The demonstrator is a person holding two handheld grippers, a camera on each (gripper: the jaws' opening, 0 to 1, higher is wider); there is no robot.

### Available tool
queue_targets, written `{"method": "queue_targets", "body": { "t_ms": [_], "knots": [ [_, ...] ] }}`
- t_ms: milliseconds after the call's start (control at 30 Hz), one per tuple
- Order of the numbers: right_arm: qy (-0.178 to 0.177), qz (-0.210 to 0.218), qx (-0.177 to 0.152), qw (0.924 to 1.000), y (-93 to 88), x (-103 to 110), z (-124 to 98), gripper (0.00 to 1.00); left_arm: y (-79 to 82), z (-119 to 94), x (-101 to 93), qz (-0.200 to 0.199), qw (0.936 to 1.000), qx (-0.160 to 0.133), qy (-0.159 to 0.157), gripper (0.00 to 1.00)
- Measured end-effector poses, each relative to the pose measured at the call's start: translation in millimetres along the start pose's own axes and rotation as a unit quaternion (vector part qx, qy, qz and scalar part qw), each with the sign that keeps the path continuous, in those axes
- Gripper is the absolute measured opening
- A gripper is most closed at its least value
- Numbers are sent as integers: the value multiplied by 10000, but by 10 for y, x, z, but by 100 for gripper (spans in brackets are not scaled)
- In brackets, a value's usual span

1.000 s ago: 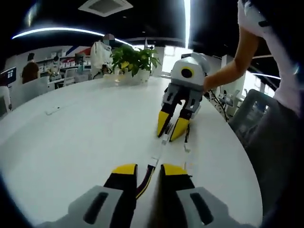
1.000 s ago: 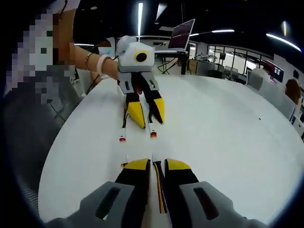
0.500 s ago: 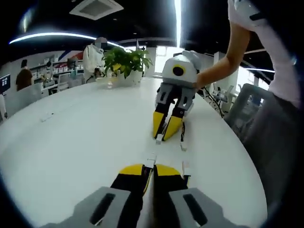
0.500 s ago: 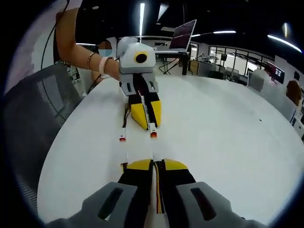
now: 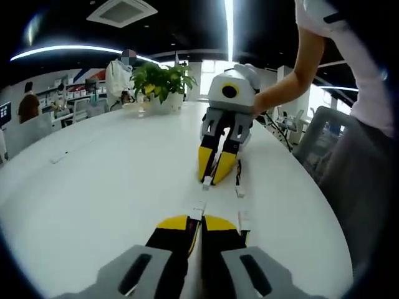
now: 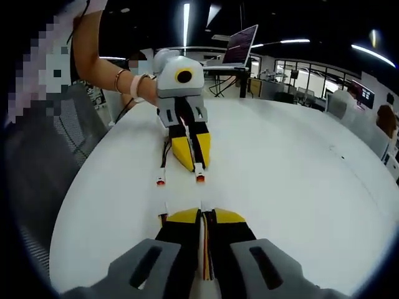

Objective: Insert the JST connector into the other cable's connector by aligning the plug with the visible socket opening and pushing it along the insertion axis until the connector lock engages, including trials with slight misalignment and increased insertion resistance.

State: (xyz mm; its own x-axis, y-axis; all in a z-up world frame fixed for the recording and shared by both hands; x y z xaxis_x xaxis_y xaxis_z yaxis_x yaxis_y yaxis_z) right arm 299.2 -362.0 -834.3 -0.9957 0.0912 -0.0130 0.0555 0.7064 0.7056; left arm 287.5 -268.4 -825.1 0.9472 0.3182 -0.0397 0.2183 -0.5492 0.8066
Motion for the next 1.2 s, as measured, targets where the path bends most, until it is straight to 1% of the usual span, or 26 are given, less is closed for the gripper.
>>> {"method": "queue_targets", "body": {
  "t_ms": [67,200,300,533,600,700,767,867,1000,1200],
  "knots": [
    [-7,-1,3,10000,7,-2,-3,4,4,-1,2,31,10000,49,35,2],
    [-6,-49,-45,10000,50,6,-13,4,64,-28,8,24,10000,-49,20,1],
    [12,-113,-35,9999,82,25,-22,4,117,-25,2,158,9999,7,26,1],
    [-9,-149,-120,9998,155,18,-18,3,164,2,1,244,9997,21,-64,1],
    [-12,-160,-139,9998,173,14,-17,3,184,8,-6,215,9997,-31,-110,1],
    [-20,-190,-151,9997,195,5,-15,3,183,23,-11,239,9996,24,-130,1],
    [1,-190,-162,9997,213,16,-11,3,209,20,-22,180,9997,-48,-175,1],
    [20,-228,-158,9996,223,27,-15,3,222,23,-27,229,9996,-5,-156,1],
    [41,-238,-164,9996,239,37,-23,3,254,23,-39,205,9996,-56,-194,1],
    [62,-303,-125,9994,233,38,-9,3,204,17,-7,261,9994,14,-225,1]
  ]
}}
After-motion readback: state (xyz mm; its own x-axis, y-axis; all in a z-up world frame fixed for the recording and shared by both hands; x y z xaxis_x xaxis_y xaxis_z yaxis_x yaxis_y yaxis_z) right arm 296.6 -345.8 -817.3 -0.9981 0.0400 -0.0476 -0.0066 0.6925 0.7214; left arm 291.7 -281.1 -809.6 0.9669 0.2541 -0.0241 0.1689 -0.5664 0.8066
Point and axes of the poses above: the point that each gripper's makers call its tool centre point, and the gripper's own axes: z roughly forward along the fingers, x roughly to its left, y roughly out of its top, the point moved 3 cm from there along -z, roughly backward along the fingers, and after that the axes turned 11 degrees about x, right-handed, at the moved point
